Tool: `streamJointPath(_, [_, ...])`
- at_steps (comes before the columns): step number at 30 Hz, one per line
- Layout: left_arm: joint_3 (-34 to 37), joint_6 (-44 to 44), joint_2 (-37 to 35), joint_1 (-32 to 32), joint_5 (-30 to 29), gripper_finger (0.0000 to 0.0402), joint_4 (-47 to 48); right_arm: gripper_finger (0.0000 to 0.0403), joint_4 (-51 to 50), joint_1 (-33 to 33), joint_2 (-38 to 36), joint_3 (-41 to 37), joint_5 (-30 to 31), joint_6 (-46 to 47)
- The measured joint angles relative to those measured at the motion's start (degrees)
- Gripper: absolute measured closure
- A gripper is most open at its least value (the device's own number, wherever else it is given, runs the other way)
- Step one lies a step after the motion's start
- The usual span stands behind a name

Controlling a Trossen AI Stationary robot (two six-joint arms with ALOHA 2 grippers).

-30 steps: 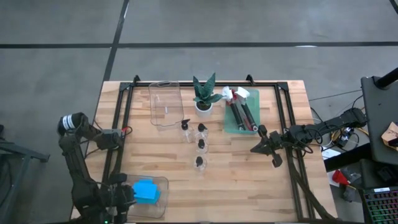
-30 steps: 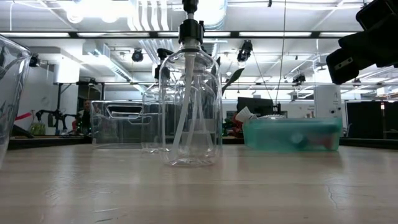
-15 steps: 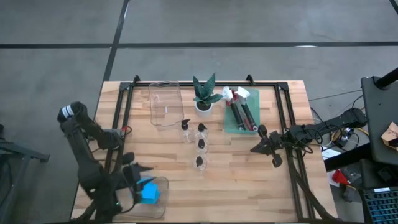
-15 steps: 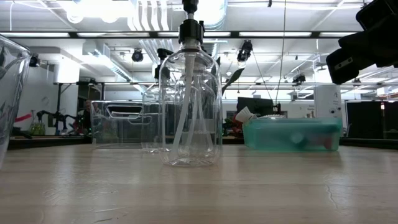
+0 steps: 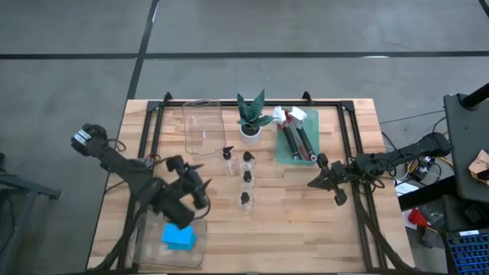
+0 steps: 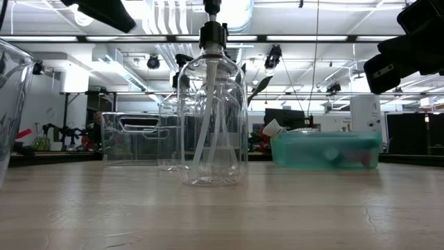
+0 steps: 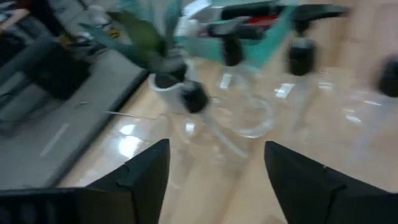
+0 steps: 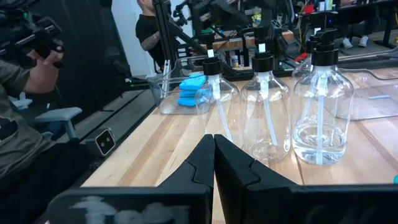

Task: Pick & Place Kitchen Sink Supplies
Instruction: Put the black soap dispenser into the top transparent bin

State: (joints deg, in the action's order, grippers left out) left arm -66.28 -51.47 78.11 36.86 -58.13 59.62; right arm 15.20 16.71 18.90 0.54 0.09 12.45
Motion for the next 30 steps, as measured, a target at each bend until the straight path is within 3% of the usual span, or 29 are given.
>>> streamJointPath(9, [0.47, 6.14, -0.7, -9.46, -1.8, 0.0144, -3.44, 0.0394, 0.0, 0.0, 0.0, 0.0, 0.0, 0.0])
streamJointPath(15, [4.0, 18.89, -0.93, -11.49, 7.2, 0.0159, -19.47, 0.0394, 0.0, 0.0, 0.0, 0.01, 0.0, -0.02])
streamJointPath(20, [10.55, 20.8, -2.2, -10.96, 10.37, 0.016, -25.83, 0.0394, 0.0, 0.0, 0.0, 0.0, -0.02, 0.0])
streamJointPath(24, [16.83, 18.56, -5.36, -10.99, 8.18, 0.0162, -30.15, 0.0394, 0.0, 0.0, 0.0, 0.0, 0.0, 0.0])
streamJointPath(30, [26.75, 29.56, -11.97, -11.06, 8.58, 0.0163, -53.0, 0.0394, 0.0, 0.0, 0.0, 0.0, -0.01, 0.0])
